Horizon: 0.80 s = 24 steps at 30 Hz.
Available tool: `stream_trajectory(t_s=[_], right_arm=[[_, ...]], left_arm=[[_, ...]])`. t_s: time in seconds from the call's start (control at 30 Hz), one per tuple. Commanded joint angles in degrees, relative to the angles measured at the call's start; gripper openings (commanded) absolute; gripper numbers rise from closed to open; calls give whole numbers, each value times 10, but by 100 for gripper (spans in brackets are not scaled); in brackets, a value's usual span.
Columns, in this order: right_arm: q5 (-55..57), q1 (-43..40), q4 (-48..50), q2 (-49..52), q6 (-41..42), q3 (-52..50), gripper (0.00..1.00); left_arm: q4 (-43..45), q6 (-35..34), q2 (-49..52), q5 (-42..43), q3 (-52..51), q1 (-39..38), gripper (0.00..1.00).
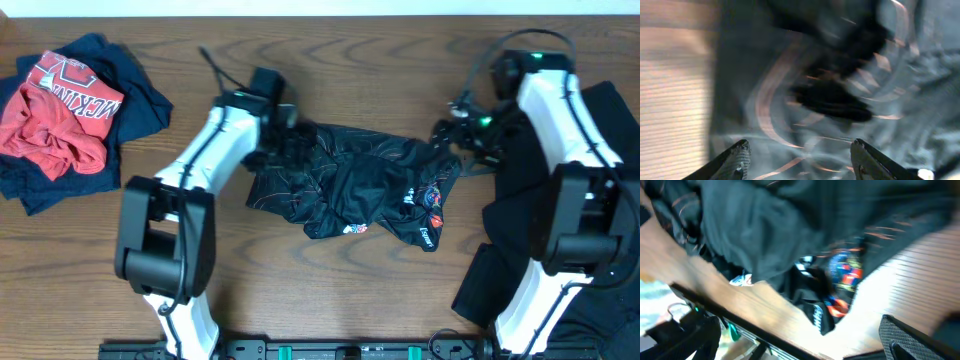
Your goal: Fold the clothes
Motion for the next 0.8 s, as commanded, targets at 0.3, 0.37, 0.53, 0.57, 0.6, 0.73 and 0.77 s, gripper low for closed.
stream_trajectory(t_s=[0.3, 0.37, 0.53, 0.57, 0.6, 0.73, 0.77], right_arm=[[-40, -36, 81, -5, -19, -124, 99], [-59, -35, 111, -5, -19, -166, 99], [-104, -35, 163, -5, -43, -236, 99], [-116, -35, 171, -5, -54, -246, 99], [-127, -35, 180, -5, -62, -255, 99], [-169, -27, 246, -5, -74, -296, 99], [-180, -23, 266, -5, -74, -306, 99]], left_arm=[[-8, 21, 0, 68, -2, 96, 66], [-12, 23, 0, 68, -2, 103, 66], [-16, 28, 0, 69, -2, 110, 66], [-16, 28, 0, 69, -2, 110, 66], [-16, 31, 0, 72, -2, 110, 66], [-16, 34, 0, 75, -2, 110, 66], [-16, 34, 0, 75, -2, 110, 66]])
